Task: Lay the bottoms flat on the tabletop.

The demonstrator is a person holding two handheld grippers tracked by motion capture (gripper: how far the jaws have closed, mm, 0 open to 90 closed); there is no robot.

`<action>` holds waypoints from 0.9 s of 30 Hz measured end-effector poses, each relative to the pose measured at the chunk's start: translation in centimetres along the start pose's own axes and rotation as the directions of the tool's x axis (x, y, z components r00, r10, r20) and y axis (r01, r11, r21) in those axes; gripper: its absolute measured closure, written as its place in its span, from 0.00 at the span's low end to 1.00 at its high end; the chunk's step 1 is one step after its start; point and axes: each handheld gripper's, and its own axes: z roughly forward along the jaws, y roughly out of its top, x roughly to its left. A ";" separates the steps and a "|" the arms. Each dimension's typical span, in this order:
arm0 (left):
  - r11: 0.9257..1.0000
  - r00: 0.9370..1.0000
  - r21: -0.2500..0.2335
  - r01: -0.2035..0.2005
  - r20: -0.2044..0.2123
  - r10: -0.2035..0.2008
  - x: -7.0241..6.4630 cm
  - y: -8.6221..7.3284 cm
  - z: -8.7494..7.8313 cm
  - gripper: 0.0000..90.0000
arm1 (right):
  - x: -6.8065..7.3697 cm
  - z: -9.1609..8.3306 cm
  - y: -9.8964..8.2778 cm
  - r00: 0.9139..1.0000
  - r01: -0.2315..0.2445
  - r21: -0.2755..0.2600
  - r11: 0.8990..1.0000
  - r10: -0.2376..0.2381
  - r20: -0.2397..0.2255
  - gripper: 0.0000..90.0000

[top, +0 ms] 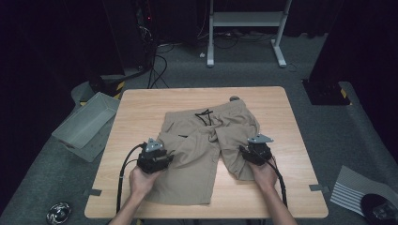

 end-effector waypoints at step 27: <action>0.998 0.998 0.030 0.056 0.022 -0.057 0.8 2.4 1.7 0.62 | 0.0 0.0 0.0 1.000 0.002 -0.001 1.000 -0.002 0.003 0.60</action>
